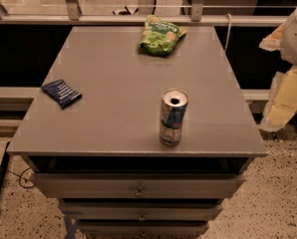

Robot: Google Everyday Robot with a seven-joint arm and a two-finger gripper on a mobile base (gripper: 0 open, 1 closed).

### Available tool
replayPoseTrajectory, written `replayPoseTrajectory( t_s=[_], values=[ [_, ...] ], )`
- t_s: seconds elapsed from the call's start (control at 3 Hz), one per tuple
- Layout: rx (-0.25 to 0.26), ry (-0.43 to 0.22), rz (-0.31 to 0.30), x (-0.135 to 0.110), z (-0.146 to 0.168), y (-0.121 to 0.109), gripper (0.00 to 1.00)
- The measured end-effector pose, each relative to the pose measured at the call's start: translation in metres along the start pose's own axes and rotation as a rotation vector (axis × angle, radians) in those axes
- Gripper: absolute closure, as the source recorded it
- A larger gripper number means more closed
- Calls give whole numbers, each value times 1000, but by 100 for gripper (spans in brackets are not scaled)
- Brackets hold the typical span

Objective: Knock redbull can over

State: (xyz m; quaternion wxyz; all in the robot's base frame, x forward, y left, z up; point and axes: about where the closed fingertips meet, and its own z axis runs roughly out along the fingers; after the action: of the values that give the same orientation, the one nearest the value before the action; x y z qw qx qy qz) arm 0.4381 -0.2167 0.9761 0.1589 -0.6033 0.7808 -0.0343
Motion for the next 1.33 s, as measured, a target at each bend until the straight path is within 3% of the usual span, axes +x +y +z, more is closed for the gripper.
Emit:
replayPoseTrajectory(
  t_s=[0.33, 0.67, 1.33],
  values=[
    [0, 0, 0, 0, 0, 0, 0],
    [-14, -58, 11, -3, 6, 5, 0],
    [-73, -359, 61, -19, 41, 27, 0]
  ],
)
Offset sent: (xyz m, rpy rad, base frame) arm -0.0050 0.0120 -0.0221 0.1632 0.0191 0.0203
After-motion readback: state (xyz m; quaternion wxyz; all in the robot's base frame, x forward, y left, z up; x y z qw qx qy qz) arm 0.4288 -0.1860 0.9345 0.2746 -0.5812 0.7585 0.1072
